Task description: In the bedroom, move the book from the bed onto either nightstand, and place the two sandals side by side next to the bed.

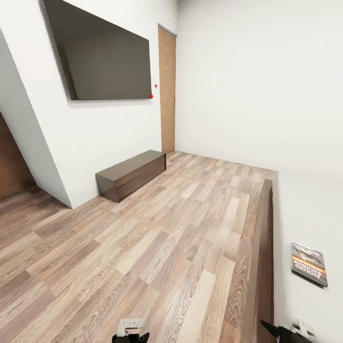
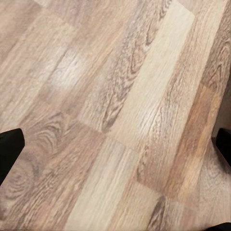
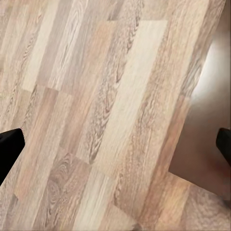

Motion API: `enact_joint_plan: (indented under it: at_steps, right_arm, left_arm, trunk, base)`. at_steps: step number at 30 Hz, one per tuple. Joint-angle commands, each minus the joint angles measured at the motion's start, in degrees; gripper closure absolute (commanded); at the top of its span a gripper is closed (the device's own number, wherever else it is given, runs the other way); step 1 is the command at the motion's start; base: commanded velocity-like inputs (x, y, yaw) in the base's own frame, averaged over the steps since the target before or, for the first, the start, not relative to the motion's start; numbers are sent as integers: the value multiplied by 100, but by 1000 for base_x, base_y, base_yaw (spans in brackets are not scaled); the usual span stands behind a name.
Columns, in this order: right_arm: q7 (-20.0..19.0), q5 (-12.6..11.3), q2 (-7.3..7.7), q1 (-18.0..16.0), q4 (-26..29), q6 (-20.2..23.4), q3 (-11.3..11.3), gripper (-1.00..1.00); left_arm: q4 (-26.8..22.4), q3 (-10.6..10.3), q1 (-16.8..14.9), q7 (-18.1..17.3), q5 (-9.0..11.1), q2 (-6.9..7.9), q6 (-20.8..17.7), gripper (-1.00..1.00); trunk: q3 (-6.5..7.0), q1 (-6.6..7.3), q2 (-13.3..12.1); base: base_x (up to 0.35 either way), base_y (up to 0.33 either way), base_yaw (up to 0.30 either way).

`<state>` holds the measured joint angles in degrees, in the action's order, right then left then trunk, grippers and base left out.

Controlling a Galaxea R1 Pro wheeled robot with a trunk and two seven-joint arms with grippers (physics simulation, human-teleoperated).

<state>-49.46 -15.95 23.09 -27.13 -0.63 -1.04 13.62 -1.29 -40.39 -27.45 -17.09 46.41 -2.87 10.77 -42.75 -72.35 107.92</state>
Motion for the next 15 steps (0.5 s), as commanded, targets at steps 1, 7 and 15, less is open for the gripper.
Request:
enact_joint_plan:
  at_steps: [1,7,15]
  right_arm:
    - [-20,-4,3,-3,-7,-11,10,-100]
    - [-20,-4,3,-3,-7,-11,10,-100]
    - [-20,-3,3,-3,-7,-11,10,-100]
  left_arm:
    - [14,-48,-6,-23,53,-3,22,-100]
    - [14,-48,-6,-23,54,-34,22,-100]
    - [14,-48,-6,-23,52,-40,22,-100]
  trunk:
    - [-5,1,3]
    - [-5,1,3]
    - [-5,1,3]
  base:
    - [0,0,264]
    - [0,0,264]
    - [0,0,264]
